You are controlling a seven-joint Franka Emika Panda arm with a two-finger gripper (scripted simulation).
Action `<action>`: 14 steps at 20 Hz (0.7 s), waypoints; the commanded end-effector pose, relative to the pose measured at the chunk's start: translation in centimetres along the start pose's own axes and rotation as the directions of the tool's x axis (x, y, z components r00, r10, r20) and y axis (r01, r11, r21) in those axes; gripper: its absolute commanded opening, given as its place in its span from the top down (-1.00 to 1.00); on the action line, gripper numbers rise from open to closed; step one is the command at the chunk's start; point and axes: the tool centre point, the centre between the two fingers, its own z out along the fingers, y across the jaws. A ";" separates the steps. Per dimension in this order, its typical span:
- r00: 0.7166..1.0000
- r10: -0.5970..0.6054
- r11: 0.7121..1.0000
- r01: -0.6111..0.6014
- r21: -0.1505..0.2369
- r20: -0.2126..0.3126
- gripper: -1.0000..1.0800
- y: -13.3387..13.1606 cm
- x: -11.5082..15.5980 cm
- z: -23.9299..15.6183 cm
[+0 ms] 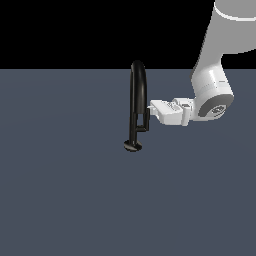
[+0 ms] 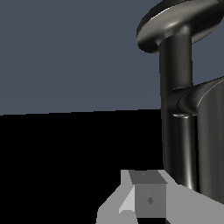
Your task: Turn on the faucet by rotating a designated handle.
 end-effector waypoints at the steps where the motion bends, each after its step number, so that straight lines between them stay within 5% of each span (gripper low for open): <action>1: 1.000 -0.002 1.000 0.002 -0.001 -0.001 1.00 0.0 -0.1 0.0; 14: 1.000 -0.002 1.000 0.002 -0.001 -0.001 1.00 2.2 -0.8 0.0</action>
